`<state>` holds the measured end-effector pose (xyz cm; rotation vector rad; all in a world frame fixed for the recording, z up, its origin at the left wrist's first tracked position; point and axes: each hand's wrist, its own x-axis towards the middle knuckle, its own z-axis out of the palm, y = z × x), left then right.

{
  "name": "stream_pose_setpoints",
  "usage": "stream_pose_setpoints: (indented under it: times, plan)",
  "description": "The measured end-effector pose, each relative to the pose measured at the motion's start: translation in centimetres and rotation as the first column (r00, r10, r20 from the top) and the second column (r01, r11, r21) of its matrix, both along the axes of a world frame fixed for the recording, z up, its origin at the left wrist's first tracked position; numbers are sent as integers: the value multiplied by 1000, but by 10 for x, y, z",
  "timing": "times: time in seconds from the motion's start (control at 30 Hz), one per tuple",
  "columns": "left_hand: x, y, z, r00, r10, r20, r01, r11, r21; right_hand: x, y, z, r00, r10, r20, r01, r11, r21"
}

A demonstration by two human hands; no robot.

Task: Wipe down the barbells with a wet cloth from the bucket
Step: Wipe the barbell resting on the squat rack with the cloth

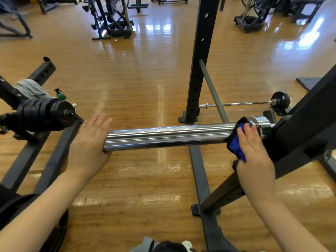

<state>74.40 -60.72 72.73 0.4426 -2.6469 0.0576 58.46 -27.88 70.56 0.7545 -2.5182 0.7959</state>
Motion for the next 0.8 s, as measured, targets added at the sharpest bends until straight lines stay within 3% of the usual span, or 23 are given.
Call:
stream_pose_setpoints:
  times: [0.13, 0.27, 0.43, 0.63, 0.8]
  plan:
    - [-5, -4, 15, 979, -1, 205, -8, 999, 42, 5, -27, 0, 990, -96, 99, 107, 988, -115]
    - [-8, -6, 26, 950, -18, 313, -5, 998, 70, -1, -26, 4, 995, -59, 85, 64, 997, -49]
    - [-7, -4, 27, 953, -13, 302, -9, 997, 72, 8, -6, 1, 996, -79, 48, 80, 997, -18]
    - [-7, -2, 26, 963, -9, 271, -14, 997, 81, -4, -27, 16, 984, -87, 153, 90, 996, -13]
    - [-7, -3, 25, 955, 15, 297, -38, 997, 72, 9, -7, 13, 984, -89, 155, 91, 996, -4]
